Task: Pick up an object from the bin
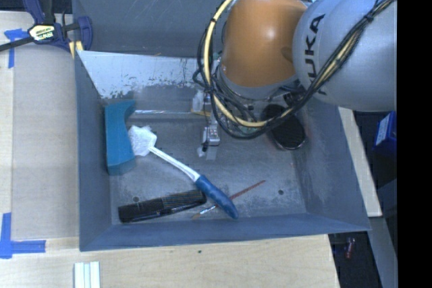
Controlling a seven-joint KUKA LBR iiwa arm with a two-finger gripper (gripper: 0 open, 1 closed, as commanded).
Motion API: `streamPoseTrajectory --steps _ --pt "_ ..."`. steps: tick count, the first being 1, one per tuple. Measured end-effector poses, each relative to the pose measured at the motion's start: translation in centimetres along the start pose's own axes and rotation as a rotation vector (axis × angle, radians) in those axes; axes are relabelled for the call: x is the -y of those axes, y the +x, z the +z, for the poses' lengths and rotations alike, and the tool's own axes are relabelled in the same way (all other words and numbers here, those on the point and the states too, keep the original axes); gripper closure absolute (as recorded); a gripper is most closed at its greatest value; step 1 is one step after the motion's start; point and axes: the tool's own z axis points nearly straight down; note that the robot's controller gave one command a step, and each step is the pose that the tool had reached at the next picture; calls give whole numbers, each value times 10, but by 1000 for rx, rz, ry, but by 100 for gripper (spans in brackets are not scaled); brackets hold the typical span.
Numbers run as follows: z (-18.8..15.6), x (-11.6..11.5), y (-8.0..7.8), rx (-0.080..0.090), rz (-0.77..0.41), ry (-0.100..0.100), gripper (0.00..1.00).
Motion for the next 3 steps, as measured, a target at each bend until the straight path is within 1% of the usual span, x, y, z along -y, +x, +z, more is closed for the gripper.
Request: streamPoseTrajectory --steps 1,2,3 --pt "-5 0 -2 8 2 -2 0" --pt "47 -6 -2 13 79 -3 0" --pt "96 -26 -12 14 146 -3 0"
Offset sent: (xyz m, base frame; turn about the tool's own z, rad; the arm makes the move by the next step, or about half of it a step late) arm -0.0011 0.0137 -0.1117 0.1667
